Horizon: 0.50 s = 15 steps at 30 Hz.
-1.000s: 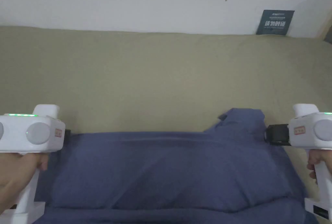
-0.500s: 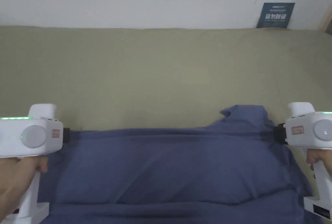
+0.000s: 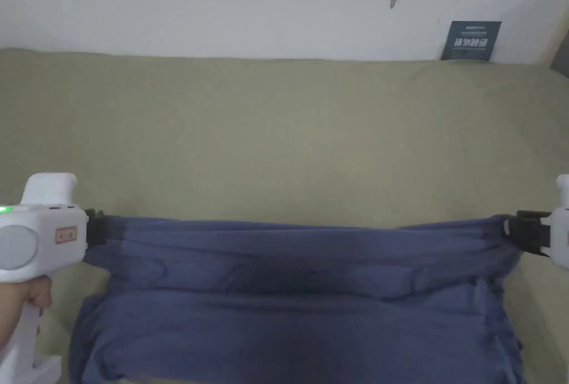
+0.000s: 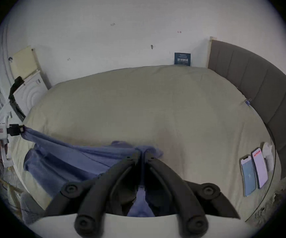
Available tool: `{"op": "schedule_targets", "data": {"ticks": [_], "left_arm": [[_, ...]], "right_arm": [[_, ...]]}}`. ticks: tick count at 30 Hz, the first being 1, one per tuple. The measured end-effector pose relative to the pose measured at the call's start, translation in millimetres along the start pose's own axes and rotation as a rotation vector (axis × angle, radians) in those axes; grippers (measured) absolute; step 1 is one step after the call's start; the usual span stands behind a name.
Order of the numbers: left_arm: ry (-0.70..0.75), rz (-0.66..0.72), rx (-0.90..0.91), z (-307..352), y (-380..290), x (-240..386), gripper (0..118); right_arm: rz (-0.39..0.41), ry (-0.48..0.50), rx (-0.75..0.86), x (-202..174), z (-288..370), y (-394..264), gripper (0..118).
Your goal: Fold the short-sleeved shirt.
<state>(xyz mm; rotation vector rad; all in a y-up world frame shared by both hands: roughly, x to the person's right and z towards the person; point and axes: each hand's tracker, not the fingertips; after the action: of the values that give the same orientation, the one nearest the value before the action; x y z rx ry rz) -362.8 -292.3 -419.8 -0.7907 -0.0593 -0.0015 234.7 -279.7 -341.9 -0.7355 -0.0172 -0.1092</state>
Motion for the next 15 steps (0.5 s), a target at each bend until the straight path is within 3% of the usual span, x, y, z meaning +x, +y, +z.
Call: {"op": "schedule_targets", "data": {"ticks": [7,15], "left_arm": [[-0.02,-0.011,0.007,45,-78,-12,5],[-0.024,0.029,-0.027,42,-130,-16,5]], "right_arm": [[0.039,0.001,0.004,-5,50,-78,8],[0.033,-0.009,-0.079,-3,34,-124,8]]}}
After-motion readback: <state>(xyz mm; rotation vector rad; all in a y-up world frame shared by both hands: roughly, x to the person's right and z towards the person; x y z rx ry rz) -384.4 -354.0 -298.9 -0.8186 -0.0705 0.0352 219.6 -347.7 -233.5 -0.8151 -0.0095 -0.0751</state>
